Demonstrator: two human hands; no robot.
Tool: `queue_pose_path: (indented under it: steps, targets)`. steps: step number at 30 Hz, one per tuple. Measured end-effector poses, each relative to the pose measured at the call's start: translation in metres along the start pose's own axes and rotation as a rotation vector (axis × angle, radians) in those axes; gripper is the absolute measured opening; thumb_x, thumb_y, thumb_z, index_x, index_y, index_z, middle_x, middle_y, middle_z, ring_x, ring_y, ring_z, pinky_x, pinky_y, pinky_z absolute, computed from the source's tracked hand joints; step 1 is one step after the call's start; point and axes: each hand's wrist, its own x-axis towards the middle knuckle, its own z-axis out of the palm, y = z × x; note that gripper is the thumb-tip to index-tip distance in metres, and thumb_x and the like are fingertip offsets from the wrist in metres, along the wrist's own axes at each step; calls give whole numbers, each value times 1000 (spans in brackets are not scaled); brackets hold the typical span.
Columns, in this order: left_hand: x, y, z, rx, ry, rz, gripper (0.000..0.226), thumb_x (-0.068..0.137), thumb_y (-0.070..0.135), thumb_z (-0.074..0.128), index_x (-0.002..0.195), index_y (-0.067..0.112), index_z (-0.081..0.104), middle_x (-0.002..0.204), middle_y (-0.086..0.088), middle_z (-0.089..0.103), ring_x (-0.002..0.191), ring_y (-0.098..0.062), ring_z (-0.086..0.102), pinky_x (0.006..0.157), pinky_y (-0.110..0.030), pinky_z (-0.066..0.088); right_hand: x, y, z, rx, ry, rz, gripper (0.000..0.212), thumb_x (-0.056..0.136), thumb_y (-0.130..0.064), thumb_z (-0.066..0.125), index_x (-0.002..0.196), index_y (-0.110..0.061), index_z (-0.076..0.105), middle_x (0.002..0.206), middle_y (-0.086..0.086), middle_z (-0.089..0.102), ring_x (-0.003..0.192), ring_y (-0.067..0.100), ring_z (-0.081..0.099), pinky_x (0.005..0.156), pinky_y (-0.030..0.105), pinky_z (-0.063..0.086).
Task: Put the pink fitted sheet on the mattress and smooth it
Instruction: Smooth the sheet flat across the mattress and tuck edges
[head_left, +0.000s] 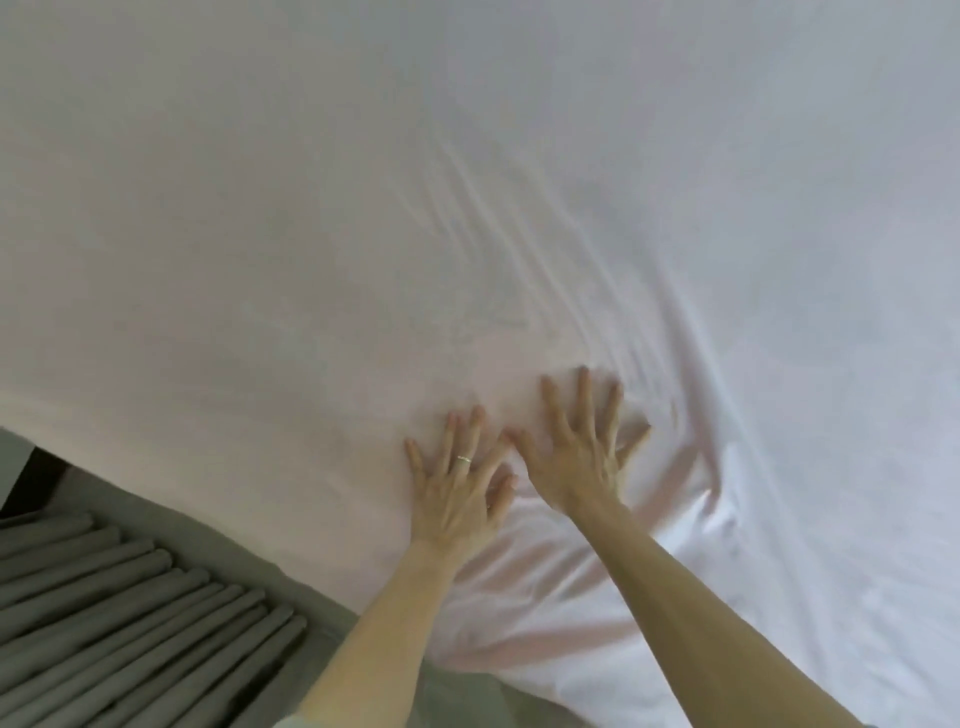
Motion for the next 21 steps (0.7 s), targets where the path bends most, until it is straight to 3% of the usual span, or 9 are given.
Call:
queue_pose_path:
  steps: [4, 8, 11, 14, 17, 21]
  targets:
    - [-41, 18, 30, 35, -32, -133, 72, 94, 64, 32, 156, 36, 8, 165, -1, -6, 151, -31, -4, 106, -76, 6, -37, 62, 16, -115, -92, 29, 84, 81, -90, 11, 146, -52, -27, 157, -13, -37, 142, 25, -40, 108, 76, -9]
    - [-114, 48, 57, -9, -75, -193, 80, 89, 73, 27, 155, 30, 18, 165, -6, 2, 150, -37, 2, 104, -78, 12, -99, 107, 20, -190, -146, 91, 95, 75, -95, 13, 149, -47, -25, 159, -8, -36, 144, 29, -36, 107, 79, 1]
    - [-125, 61, 61, -73, -24, -213, 78, 88, 72, 31, 155, 33, 19, 165, -7, 5, 149, -38, 6, 102, -79, 13, -102, 109, 11, -201, -134, 43, 99, 74, -96, 19, 150, -47, -21, 160, -7, -34, 145, 28, -35, 109, 78, -3]
    - [-104, 66, 55, -130, 123, -171, 71, 90, 62, 44, 153, 36, 26, 164, -3, 9, 150, -34, 11, 106, -76, 13, -72, 78, 9, -213, -44, -173, 89, 80, -89, 19, 153, -47, -12, 163, -5, -25, 148, 24, -30, 113, 72, -7]
    - [-104, 82, 66, -179, 164, -298, 68, 95, 57, 36, 156, 33, 16, 165, 2, 0, 151, -27, 0, 111, -70, 9, -60, 57, 24, -243, -71, -372, 81, 86, -83, 20, 153, -49, -11, 163, -7, -26, 148, 23, -29, 113, 71, -9]
    - [-158, 115, 107, -247, 181, -370, 70, 95, 59, 37, 155, 37, 9, 165, 5, -3, 151, -28, -5, 113, -68, 9, -108, 118, 48, -339, -100, -462, 85, 85, -85, 26, 150, -51, -17, 160, -11, -32, 146, 25, -33, 114, 71, -7]
